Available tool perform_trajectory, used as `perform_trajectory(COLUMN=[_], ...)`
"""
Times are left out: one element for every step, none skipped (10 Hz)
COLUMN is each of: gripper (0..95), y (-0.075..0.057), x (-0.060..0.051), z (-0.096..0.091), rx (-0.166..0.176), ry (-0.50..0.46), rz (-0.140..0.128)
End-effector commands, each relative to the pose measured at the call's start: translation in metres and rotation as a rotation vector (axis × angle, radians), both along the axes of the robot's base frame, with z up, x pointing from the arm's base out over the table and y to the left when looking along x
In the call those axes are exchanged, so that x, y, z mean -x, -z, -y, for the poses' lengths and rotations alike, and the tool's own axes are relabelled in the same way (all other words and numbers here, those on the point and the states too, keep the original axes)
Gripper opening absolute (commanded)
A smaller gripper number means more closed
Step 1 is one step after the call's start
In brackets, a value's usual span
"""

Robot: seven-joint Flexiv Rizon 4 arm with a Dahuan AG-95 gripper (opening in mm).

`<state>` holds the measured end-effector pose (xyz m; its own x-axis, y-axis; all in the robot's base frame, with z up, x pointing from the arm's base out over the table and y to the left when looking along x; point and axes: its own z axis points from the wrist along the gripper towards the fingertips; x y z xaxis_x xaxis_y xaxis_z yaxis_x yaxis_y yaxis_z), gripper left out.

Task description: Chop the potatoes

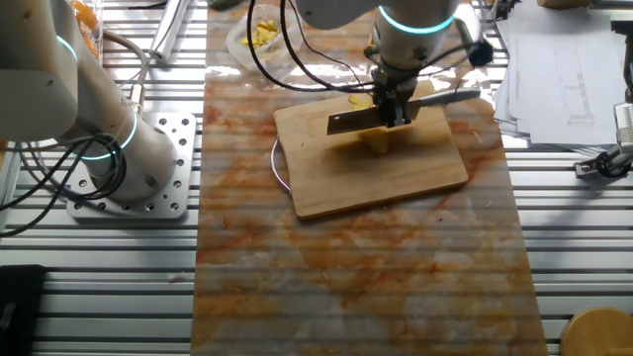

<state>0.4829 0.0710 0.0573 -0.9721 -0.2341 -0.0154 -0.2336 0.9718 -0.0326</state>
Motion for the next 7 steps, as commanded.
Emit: perform_trajectory(gripper=[0.0, 0.0, 0.0, 0.0, 0.0, 0.0, 0.0], y=[-0.003, -0.003, -0.003, -0.0028, -0.0026, -0.0014, -0.0009], x=[0.0005, 0.0005, 0.0004, -0.0003, -0.0009, -0.002, -0.0025], z=[-0.0008, -0.0008, -0.0008, -0.0008, -0.0009, -0.001, -0.0013], rx=[0.009, 0.019, 0.032, 0.039, 0.036, 0.034, 0.033], ry=[0.011, 0.016, 0.022, 0.02, 0.018, 0.022, 0.023], rz=[-0.005, -0.002, 0.001, -0.002, -0.005, -0.004, -0.005])
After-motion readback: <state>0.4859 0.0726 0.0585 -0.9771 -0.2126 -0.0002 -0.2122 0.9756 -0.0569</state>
